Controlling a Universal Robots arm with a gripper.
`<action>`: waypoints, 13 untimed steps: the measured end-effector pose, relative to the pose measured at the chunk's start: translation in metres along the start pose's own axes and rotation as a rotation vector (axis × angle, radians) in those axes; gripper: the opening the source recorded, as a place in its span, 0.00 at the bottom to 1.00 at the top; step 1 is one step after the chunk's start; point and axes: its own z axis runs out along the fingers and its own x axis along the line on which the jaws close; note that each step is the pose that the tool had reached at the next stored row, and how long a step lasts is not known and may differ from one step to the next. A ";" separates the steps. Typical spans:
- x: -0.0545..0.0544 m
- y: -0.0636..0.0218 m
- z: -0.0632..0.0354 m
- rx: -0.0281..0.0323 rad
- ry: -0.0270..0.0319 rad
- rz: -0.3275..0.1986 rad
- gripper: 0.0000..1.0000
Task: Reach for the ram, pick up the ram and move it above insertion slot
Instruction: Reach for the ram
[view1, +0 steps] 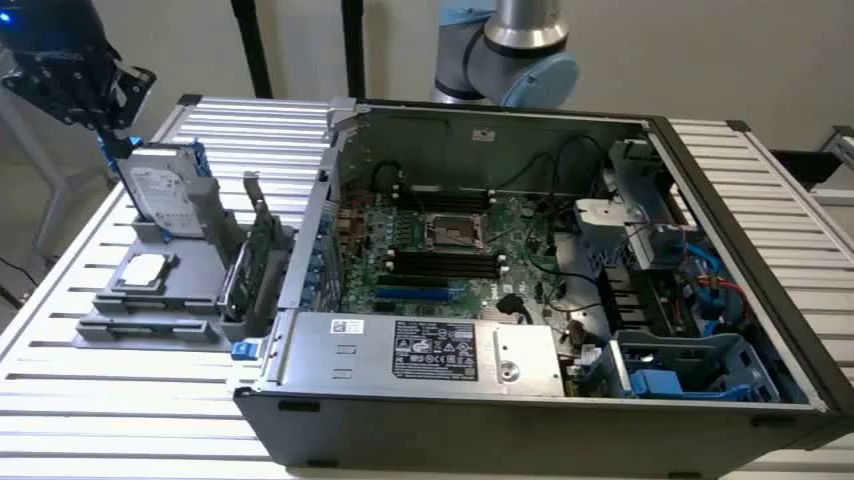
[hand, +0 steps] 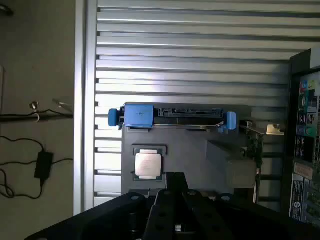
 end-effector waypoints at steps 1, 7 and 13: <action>0.000 0.0000 0.0000 0.0000 0.0001 0.000 0.11; 0.000 0.0000 0.0000 0.0000 0.0000 0.000 0.11; 0.000 -0.0006 -0.0002 0.0003 0.0004 0.000 0.11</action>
